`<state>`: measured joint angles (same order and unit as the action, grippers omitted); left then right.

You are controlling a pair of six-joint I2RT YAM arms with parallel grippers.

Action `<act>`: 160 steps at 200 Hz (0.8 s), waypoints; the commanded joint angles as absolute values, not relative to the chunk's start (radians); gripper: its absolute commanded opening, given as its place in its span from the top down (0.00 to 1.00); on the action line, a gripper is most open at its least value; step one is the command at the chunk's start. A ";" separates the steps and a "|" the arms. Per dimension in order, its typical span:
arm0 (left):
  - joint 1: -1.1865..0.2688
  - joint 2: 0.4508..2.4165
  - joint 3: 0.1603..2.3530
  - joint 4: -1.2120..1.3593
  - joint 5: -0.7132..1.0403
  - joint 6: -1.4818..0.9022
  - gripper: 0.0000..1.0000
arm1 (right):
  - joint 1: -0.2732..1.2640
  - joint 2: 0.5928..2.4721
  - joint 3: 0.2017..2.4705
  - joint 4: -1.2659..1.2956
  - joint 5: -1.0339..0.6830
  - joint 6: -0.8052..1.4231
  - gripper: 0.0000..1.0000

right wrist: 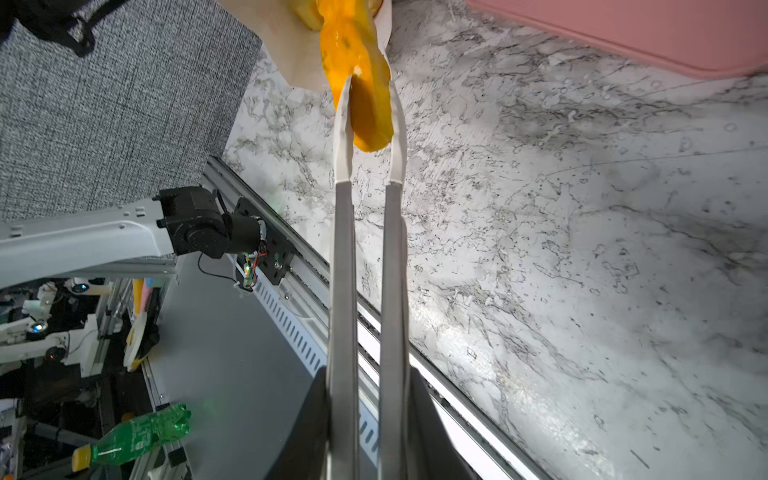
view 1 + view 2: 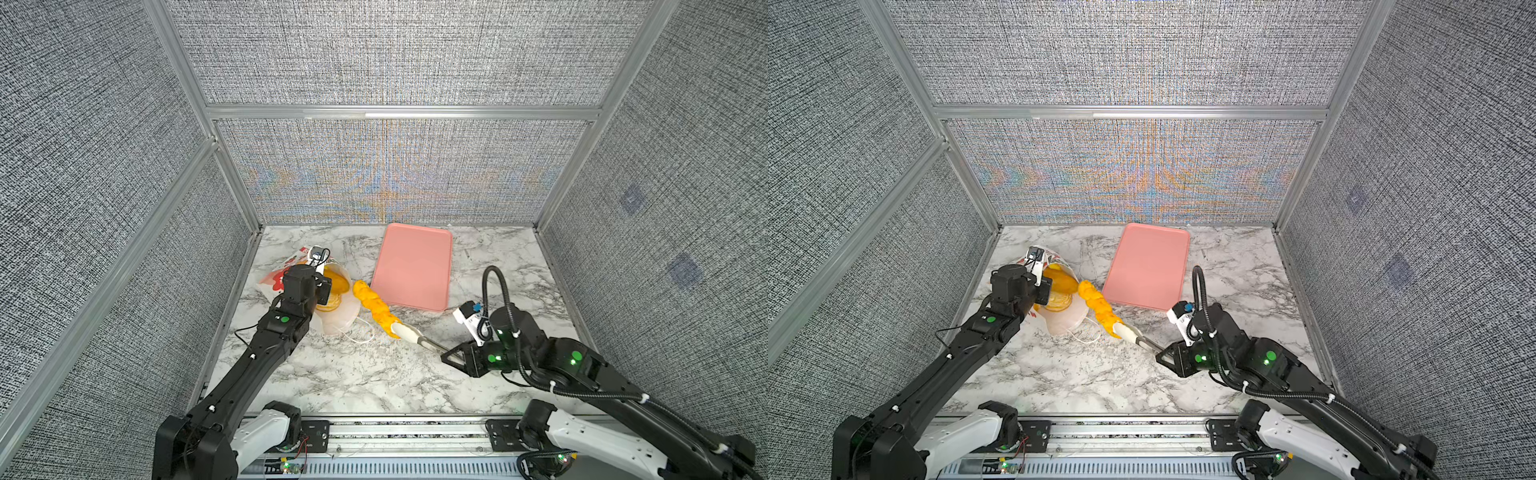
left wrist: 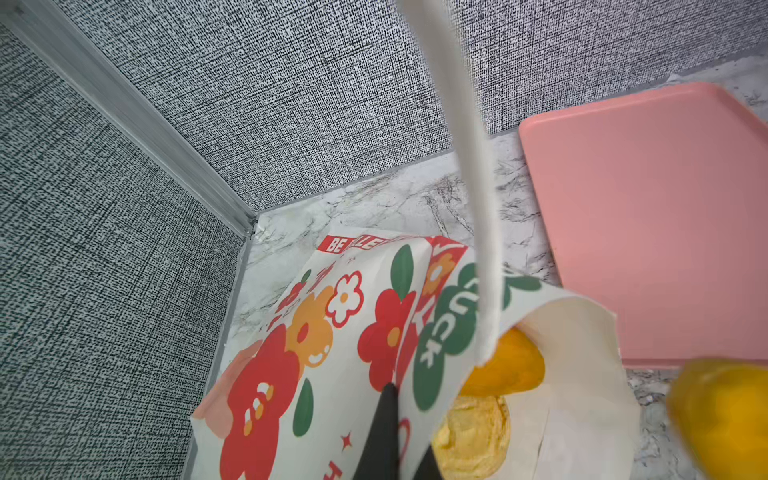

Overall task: Take the fake bread out of the paper bag
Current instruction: 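Pull the yellow bread out of the bag with the tongs toward the pink tray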

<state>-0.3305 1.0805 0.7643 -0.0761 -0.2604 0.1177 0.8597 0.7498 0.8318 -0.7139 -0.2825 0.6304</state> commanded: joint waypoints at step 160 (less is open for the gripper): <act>-0.330 1.053 0.722 -0.011 -0.215 0.103 1.00 | 0.313 1.208 0.953 -0.442 -0.405 0.598 1.00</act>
